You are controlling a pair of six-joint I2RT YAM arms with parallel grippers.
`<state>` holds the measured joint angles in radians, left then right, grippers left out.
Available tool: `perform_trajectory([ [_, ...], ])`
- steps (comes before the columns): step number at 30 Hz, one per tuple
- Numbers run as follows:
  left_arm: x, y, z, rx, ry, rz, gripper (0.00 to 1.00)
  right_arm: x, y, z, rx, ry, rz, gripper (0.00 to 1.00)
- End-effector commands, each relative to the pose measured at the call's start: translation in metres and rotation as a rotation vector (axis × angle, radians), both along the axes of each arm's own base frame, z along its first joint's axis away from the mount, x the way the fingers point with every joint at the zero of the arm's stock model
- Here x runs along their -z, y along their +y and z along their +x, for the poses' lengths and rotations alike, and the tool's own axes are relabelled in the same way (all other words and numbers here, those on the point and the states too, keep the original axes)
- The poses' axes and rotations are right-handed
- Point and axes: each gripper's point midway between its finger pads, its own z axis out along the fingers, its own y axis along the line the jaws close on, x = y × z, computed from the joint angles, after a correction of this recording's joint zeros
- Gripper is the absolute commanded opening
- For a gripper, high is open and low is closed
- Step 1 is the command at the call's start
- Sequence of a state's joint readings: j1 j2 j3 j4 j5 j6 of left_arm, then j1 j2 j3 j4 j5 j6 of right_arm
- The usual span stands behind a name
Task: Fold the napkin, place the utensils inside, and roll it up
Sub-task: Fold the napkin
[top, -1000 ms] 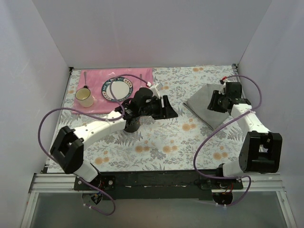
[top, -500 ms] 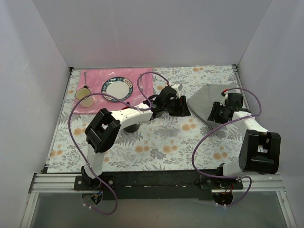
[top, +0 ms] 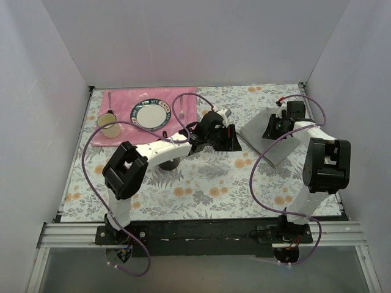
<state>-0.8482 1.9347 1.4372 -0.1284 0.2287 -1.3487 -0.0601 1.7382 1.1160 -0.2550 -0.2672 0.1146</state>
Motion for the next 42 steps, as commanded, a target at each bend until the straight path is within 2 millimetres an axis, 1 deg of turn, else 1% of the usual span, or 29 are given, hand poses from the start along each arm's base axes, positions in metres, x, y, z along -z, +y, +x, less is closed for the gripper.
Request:
perform_trajectory([
  [1,-0.061,0.017,-0.017,0.017,-0.055,-0.091,0.44,-0.008,0.008,0.017,-0.029,-0.034,0.017,0.22],
  [3,-0.066,0.022,-0.022,0.015,-0.055,-0.099,0.44,-0.005,0.012,0.017,-0.034,-0.028,0.016,0.2],
  [4,-0.064,0.026,-0.024,0.012,-0.052,-0.096,0.44,-0.003,0.012,0.016,-0.034,-0.025,0.012,0.19],
  [5,-0.073,0.028,-0.026,0.011,-0.068,-0.111,0.44,-0.002,0.012,0.016,-0.033,-0.026,0.002,0.18],
  [7,-0.075,0.032,-0.03,0.013,-0.063,-0.116,0.45,0.005,0.011,0.012,-0.031,-0.012,-0.006,0.16],
  [8,-0.081,0.034,-0.032,0.016,-0.071,-0.127,0.45,0.008,0.01,0.012,-0.028,-0.007,-0.009,0.16],
  [11,-0.088,0.038,-0.036,0.02,-0.078,-0.139,0.45,0.018,0.009,0.008,-0.031,0.012,-0.02,0.15],
  [14,-0.089,0.043,-0.039,0.02,-0.072,-0.143,0.45,0.03,0.006,0.006,-0.033,0.029,-0.036,0.13],
  [15,-0.094,0.045,-0.04,0.018,-0.077,-0.15,0.45,0.033,0.006,0.004,-0.033,0.036,-0.039,0.13],
  [23,-0.099,0.053,-0.042,0.015,-0.076,-0.164,0.45,0.051,0.012,-0.008,-0.04,0.071,-0.045,0.1],
  [25,-0.103,0.054,-0.043,0.017,-0.08,-0.17,0.45,0.056,0.015,-0.015,-0.04,0.089,-0.043,0.09],
  [28,-0.106,0.056,-0.044,0.013,-0.084,-0.176,0.45,0.063,0.015,-0.026,-0.027,0.112,-0.039,0.09],
  [29,-0.107,0.057,-0.045,0.014,-0.083,-0.177,0.45,0.064,0.026,-0.028,-0.053,0.108,-0.037,0.09],
  [31,-0.106,0.059,-0.045,0.01,-0.079,-0.176,0.45,0.07,0.031,-0.04,-0.05,0.134,-0.022,0.09],
  [33,-0.107,0.062,-0.045,0.007,-0.079,-0.18,0.45,0.071,0.035,-0.045,-0.048,0.134,-0.013,0.09],
  [34,-0.106,0.063,-0.045,0.006,-0.078,-0.179,0.45,0.075,0.04,-0.054,-0.051,0.152,-0.001,0.08],
  [36,-0.109,0.066,-0.045,0.001,-0.084,-0.184,0.45,0.073,0.049,-0.058,-0.067,0.142,0.005,0.08],
  [37,-0.108,0.067,-0.045,-0.001,-0.082,-0.183,0.45,0.074,0.055,-0.065,-0.076,0.15,0.003,0.08],
  [39,-0.109,0.07,-0.045,-0.004,-0.081,-0.188,0.45,0.075,0.063,-0.071,-0.084,0.155,0.01,0.08],
  [40,-0.109,0.071,-0.045,-0.005,-0.082,-0.188,0.45,0.075,0.07,-0.076,-0.098,0.159,0.022,0.08],
  [42,-0.111,0.075,-0.044,-0.01,-0.087,-0.19,0.45,0.075,0.076,-0.086,-0.077,0.177,0.041,0.08],
])
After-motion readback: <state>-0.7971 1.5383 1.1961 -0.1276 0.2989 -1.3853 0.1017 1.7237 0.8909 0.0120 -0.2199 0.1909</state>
